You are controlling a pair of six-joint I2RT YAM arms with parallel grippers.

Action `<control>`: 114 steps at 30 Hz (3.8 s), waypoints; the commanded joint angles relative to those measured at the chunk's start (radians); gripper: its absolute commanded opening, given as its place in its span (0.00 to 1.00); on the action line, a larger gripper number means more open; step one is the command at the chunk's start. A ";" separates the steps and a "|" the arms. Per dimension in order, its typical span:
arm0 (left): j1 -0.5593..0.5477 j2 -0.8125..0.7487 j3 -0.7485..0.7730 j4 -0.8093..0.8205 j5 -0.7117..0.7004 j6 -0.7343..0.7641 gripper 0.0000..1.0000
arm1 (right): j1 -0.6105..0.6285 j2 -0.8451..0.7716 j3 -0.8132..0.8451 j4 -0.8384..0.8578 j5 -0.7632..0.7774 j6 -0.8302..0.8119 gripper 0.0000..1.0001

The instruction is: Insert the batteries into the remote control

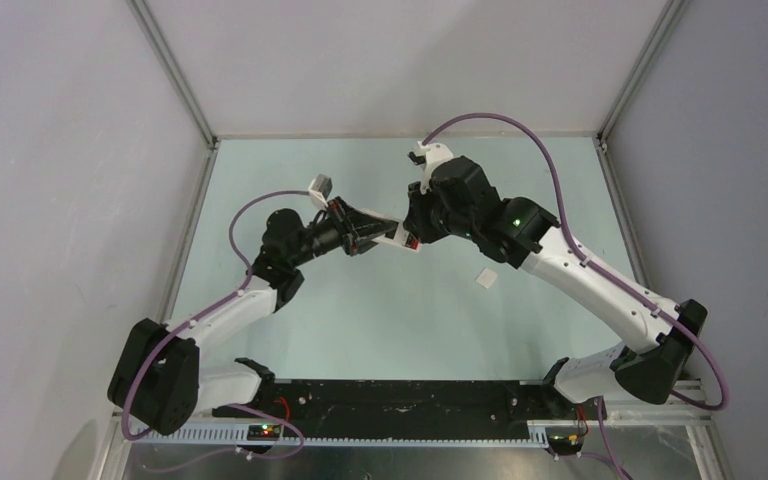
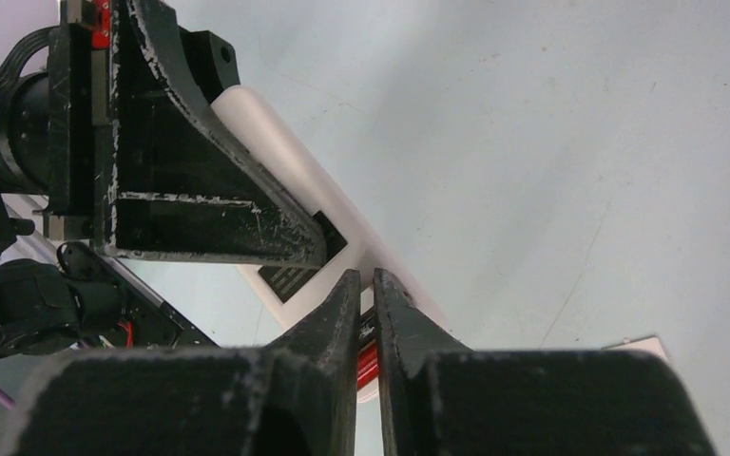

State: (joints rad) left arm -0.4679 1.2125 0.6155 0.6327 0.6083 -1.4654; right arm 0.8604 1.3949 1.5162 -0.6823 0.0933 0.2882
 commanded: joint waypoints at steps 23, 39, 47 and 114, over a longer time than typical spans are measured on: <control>0.006 0.009 0.008 0.087 0.004 0.006 0.00 | -0.048 -0.082 -0.020 0.059 -0.027 0.000 0.25; 0.008 0.012 0.012 0.084 0.005 0.006 0.00 | -0.029 -0.044 -0.020 0.002 -0.037 -0.029 0.21; 0.008 0.013 0.013 0.084 0.013 0.010 0.00 | -0.027 -0.028 -0.017 0.003 -0.043 -0.040 0.21; 0.007 0.017 0.010 0.035 0.086 0.075 0.00 | 0.053 0.198 0.218 -0.292 0.006 -0.259 0.32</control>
State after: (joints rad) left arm -0.4583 1.2587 0.6010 0.5766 0.6418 -1.4029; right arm 0.9222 1.5902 1.7164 -0.9752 0.1684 0.0250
